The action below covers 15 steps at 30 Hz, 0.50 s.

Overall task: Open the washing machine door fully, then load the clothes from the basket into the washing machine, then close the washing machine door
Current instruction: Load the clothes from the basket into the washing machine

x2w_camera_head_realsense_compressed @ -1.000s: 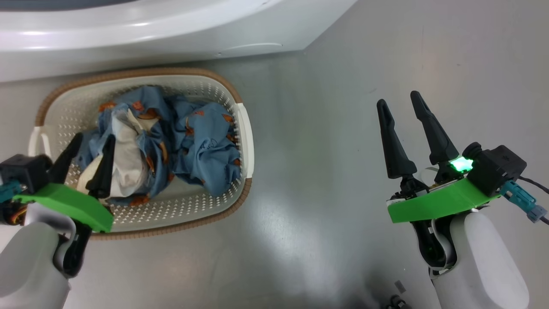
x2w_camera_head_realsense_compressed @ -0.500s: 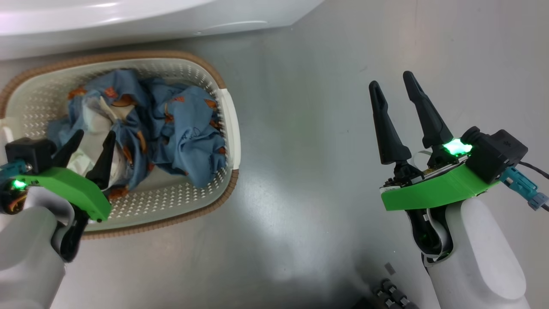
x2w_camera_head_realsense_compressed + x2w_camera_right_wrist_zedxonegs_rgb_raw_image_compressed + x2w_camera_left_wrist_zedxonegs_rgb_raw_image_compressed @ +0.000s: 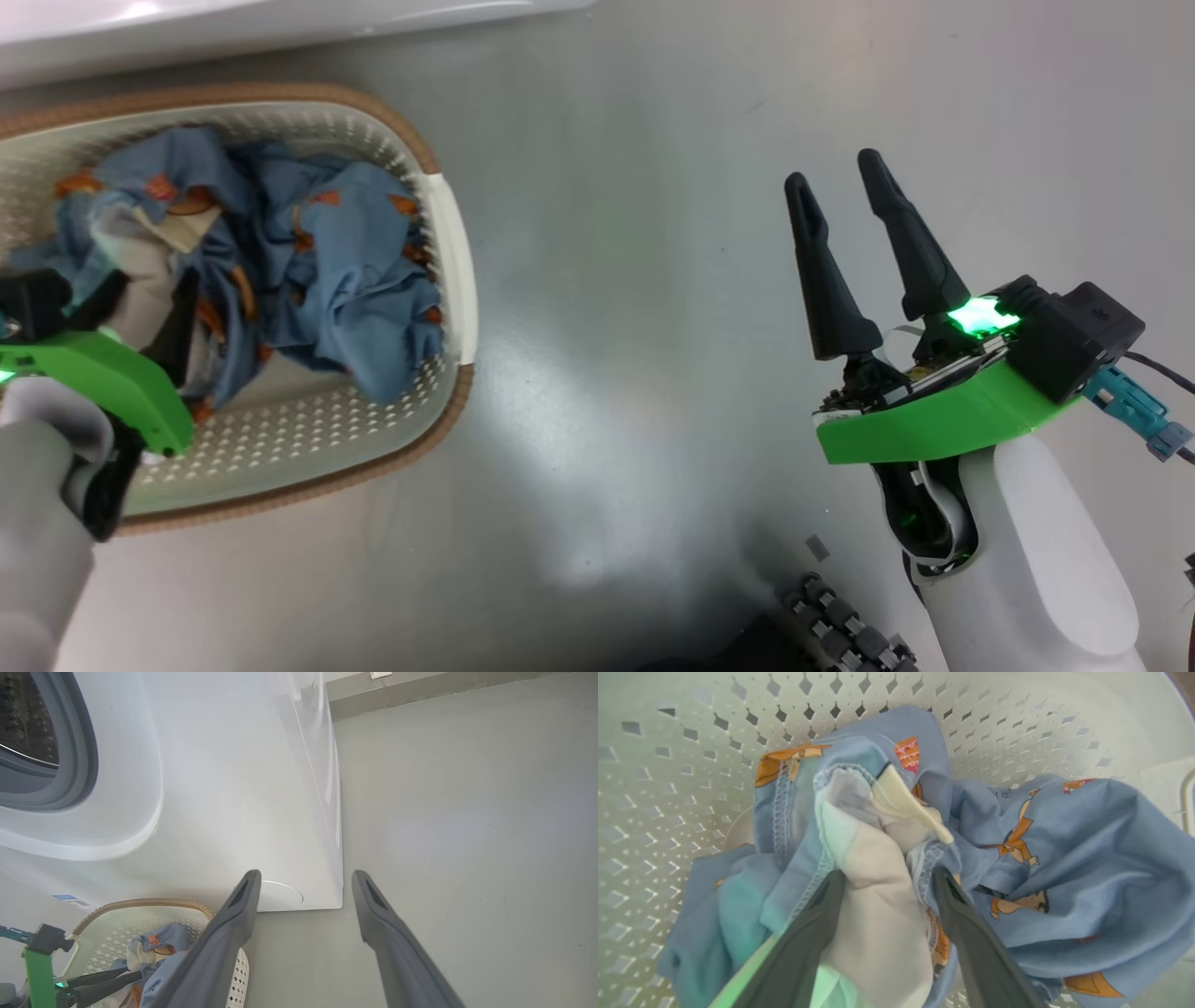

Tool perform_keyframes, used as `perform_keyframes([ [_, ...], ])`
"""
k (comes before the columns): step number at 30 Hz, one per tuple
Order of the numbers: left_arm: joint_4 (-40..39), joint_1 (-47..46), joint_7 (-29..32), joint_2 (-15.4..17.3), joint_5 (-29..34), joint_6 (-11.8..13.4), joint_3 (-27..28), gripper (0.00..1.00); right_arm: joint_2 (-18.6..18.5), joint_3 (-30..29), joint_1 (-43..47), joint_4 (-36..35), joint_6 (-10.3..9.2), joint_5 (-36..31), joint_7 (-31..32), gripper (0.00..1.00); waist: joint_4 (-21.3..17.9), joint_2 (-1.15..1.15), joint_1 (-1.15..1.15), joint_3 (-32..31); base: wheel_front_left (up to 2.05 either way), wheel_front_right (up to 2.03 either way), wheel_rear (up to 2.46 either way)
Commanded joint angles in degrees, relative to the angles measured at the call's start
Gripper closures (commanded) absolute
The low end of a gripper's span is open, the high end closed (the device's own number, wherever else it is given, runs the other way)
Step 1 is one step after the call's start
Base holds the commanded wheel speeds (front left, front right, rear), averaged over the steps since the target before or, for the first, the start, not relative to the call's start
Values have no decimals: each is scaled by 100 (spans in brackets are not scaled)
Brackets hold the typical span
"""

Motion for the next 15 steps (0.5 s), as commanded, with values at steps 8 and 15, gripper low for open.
perform_keyframes([
  [8, 444, -316, 187, 388, -40, -18, -352, 0, 37, 190, 189, -190, 9, 130, -27, 0, -211, 0, 0, 230, 0, 0, 0],
  [15, 656, -469, 402, 295, -162, -18, -613, 11, 37, 189, 184, -186, 9, 129, -27, 0, -227, 0, 0, 204, 0, 0, 0],
])
